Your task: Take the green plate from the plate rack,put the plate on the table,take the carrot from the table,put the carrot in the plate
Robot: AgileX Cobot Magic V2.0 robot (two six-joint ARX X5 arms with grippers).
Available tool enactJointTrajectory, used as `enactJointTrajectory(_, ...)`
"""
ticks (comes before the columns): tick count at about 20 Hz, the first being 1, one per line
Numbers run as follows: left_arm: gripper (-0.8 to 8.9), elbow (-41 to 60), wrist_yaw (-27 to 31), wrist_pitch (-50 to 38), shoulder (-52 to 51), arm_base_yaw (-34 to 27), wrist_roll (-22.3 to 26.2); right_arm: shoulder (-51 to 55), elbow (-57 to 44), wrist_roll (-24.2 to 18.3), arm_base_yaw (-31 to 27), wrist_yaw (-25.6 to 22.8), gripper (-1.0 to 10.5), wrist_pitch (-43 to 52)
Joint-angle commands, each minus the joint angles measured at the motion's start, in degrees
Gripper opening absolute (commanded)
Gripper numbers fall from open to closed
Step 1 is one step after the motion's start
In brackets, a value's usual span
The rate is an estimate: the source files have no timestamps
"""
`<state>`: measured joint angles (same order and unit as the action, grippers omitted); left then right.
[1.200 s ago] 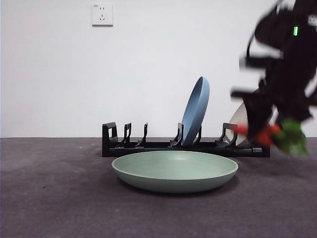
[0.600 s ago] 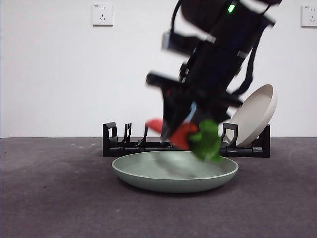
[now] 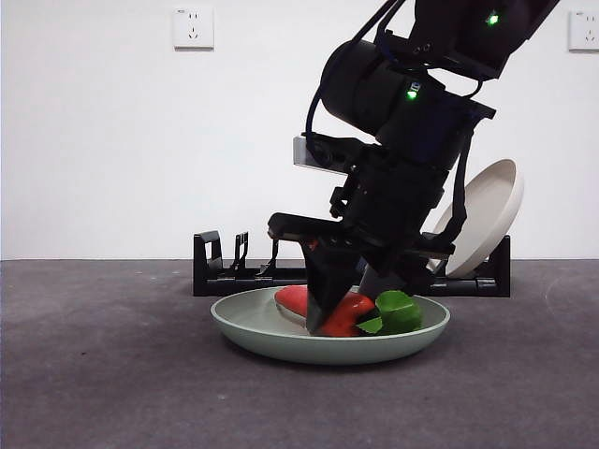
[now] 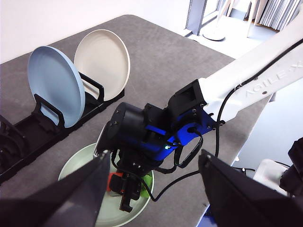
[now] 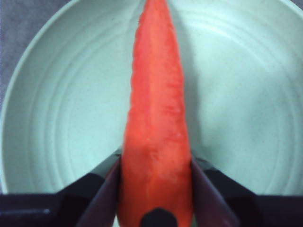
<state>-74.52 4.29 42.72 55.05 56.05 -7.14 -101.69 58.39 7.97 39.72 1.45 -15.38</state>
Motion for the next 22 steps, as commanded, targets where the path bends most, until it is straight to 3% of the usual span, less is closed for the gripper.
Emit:
enactJointTrajectory(1,3.14,0.2,-0.1,0.3,-0.1,0.1,-0.4,2.0,-0.3,0.5,0.1,0.0,5.7,-0.6)
enactJointTrajectory(7,3.14,0.2,-0.1,0.5,-0.1,0.1,-0.4,16.6,-0.2,0.6,0.1,-0.3,5.7,-7.2)
enactJointTrajectory(15,3.13,0.2,-0.1,6.8,-0.1,0.1,-0.4,43.1,-0.2,0.6,0.1,0.2,5.6,-35.8)
enactJointTrajectory(19,3.08,0.2,-0.2,10.9,-0.1,0.1,-0.4,52.6,-0.2,1.3,0.1,2.9,3.3,-45.6)
enactJointTrajectory(20,2.68,0.2,-0.3,11.8,-0.1,0.1,-0.4,53.8,-0.2,1.7,0.1,4.8,2.6,-46.8)
enactJointTrajectory(22,0.38,0.2,-0.4,14.2,-0.1,0.1,-0.5,55.7,-0.2,1.7,0.1,7.9,0.4,-48.3)
